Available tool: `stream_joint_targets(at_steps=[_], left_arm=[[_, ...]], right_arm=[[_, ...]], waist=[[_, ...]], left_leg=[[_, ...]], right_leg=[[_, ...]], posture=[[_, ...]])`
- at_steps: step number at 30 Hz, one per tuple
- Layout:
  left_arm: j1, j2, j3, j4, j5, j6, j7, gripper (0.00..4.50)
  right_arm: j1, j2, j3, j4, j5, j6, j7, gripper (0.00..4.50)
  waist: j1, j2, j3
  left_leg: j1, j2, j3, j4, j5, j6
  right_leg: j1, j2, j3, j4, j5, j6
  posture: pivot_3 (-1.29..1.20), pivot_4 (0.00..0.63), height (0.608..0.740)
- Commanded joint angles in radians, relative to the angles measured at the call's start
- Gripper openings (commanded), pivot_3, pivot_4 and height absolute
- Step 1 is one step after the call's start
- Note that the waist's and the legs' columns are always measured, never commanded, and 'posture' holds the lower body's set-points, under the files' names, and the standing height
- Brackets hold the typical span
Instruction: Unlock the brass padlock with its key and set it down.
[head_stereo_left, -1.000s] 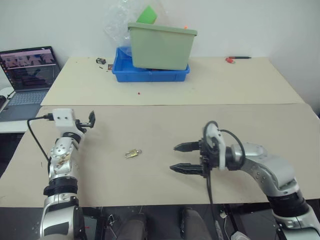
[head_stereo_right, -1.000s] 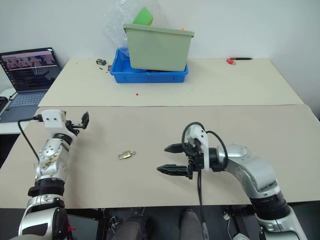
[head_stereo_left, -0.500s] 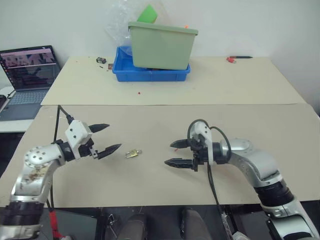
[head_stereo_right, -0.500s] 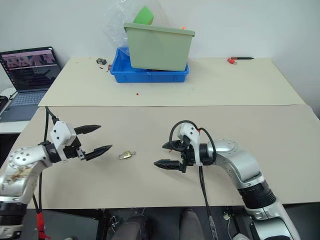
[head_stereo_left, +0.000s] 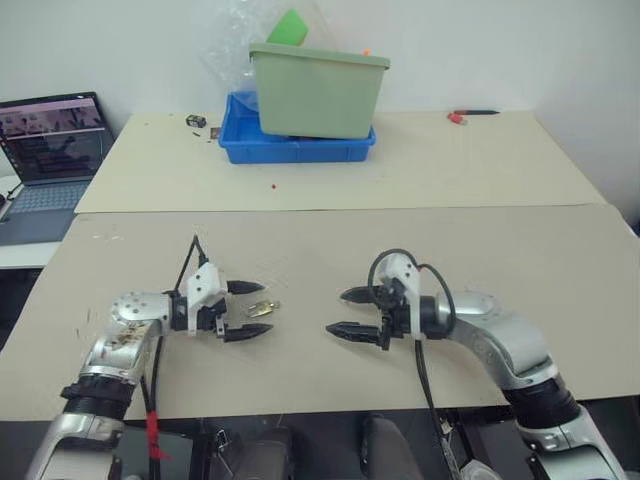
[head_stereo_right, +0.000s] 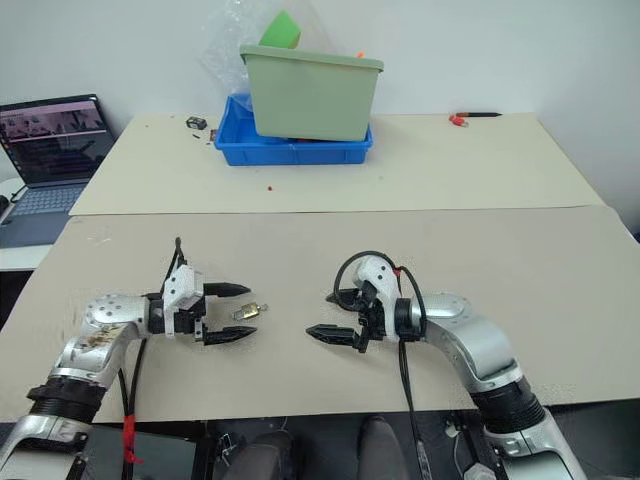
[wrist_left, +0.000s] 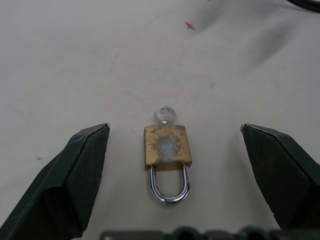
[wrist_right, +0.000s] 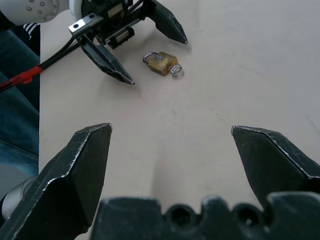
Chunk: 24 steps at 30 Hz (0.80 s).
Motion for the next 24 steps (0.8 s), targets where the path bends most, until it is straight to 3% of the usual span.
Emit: stream_joint_targets(at_steps=[1,14,18,20,21,24], left_arm=[[-0.034,-0.005,0.009,0.067,0.03,-0.058,-0.002,4.48],[-0.04,-0.023,-0.008,0.107,0.068,-0.043,0.014,4.48],[-0.026,-0.028,-0.011,0.082,0.064,-0.018,0.018,3.37],[-0.023,-0.03,-0.012,0.075,0.065,-0.012,0.021,2.65],[-0.023,-0.032,-0.013,0.072,0.065,-0.009,0.02,2.05],[-0.021,-0.037,-0.016,0.064,0.066,-0.005,0.019,1.0]], right_arm=[[0.012,-0.011,-0.049,-0.063,0.026,0.016,-0.025,4.5],[0.005,-0.002,-0.076,-0.07,0.037,0.019,-0.046,4.5],[0.003,-0.005,-0.073,-0.067,0.041,0.016,-0.047,4.5],[0.003,-0.006,-0.072,-0.067,0.042,0.015,-0.046,4.5],[0.002,-0.006,-0.072,-0.066,0.043,0.016,-0.046,4.5],[0.002,-0.006,-0.073,-0.065,0.044,0.014,-0.045,4.5]], waist=[[0.0,0.0,0.0],[0.001,0.0,0.0],[0.001,0.0,0.0],[0.001,0.0,0.0],[0.001,0.0,0.0],[0.001,0.0,0.0]], left_leg=[[0.0,0.0,0.0,0.0,0.0,0.0],[0.001,0.0,0.0,0.001,0.0,0.0],[0.001,0.0,0.0,0.001,0.0,0.0],[0.001,0.0,0.0,0.001,0.0,0.0],[0.001,0.0,0.0,0.001,0.0,0.0],[0.001,0.0,0.0,0.001,0.0,0.0]], right_leg=[[0.0,0.0,0.0,0.0,0.0,0.0],[0.001,0.0,0.0,0.0,0.0,0.0],[0.001,0.0,0.0,0.0,0.0,0.0],[0.001,0.0,0.0,0.0,0.0,0.0],[0.001,0.0,0.0,0.0,0.0,0.0],[0.001,0.0,0.0,0.0,0.0,0.0]], posture=[[0.0,0.15,0.74],[0.0,0.15,0.74],[0.0,0.15,0.74],[0.0,0.15,0.74],[0.0,0.15,0.74],[0.0,0.15,0.74]])
